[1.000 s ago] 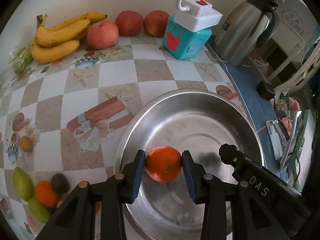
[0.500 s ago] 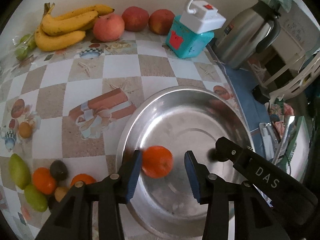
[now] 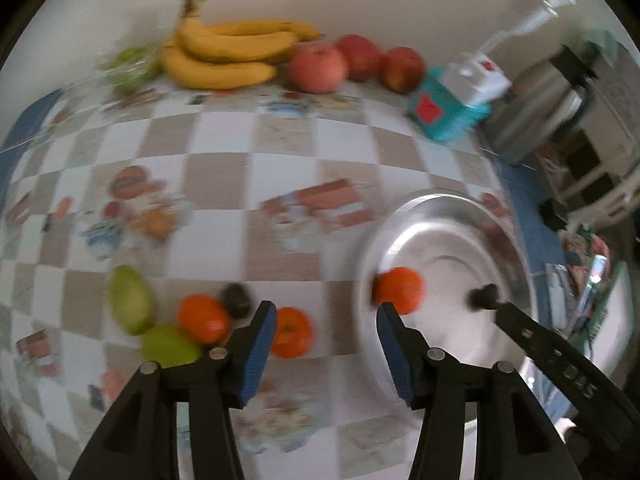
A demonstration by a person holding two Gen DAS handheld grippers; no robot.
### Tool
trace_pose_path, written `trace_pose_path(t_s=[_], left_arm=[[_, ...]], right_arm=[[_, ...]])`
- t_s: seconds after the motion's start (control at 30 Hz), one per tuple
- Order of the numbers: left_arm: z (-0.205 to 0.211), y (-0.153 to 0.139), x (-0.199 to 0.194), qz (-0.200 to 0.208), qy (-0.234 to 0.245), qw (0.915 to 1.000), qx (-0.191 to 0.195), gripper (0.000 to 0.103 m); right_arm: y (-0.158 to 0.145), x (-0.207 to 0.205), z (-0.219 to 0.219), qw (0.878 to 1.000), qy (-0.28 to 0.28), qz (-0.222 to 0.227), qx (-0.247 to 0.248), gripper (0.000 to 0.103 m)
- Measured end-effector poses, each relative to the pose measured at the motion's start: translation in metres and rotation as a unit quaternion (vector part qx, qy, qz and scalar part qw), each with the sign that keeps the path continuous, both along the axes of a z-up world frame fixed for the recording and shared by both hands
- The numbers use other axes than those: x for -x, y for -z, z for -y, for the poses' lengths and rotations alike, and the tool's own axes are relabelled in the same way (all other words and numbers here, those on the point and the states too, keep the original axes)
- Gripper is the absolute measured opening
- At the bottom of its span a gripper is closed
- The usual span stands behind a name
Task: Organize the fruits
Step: 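Open the left tool to drop the tangerine while the right tool drops the plum into the plate, then move the left tool to the green pear while the right tool moves to a stemmed orange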
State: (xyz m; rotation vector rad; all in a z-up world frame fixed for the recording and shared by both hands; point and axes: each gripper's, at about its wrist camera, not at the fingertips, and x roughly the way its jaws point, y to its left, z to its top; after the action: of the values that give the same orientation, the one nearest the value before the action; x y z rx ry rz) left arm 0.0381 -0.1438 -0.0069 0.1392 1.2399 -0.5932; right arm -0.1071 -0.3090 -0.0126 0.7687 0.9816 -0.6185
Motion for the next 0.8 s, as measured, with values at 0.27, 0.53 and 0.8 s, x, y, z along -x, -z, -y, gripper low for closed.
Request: trace_pose_path(t_s=[0.27,0.53,0.8], left_arm=[[-0.059,-0.011,-0.017,0.027,-0.078,0.9964,-0.019,0.056],[-0.104,-0.018,-0.028,0.037,-0.134,0.9901,-0.019,0.056],[-0.135,-0.017,-0.045,0.039,-0.171,0.9839,-0.033,0.061]], right_arm=[[-0.008,-0.006,-0.02,1.0,-0.014,0.004,-0.008,0.054],[-0.012,-0.028,-0.046,0.999,-0.04,0.014,-0.029,0.054],[-0.003,-0.054,-0.061,0.997,-0.069,-0.02,-0.029,0.054]])
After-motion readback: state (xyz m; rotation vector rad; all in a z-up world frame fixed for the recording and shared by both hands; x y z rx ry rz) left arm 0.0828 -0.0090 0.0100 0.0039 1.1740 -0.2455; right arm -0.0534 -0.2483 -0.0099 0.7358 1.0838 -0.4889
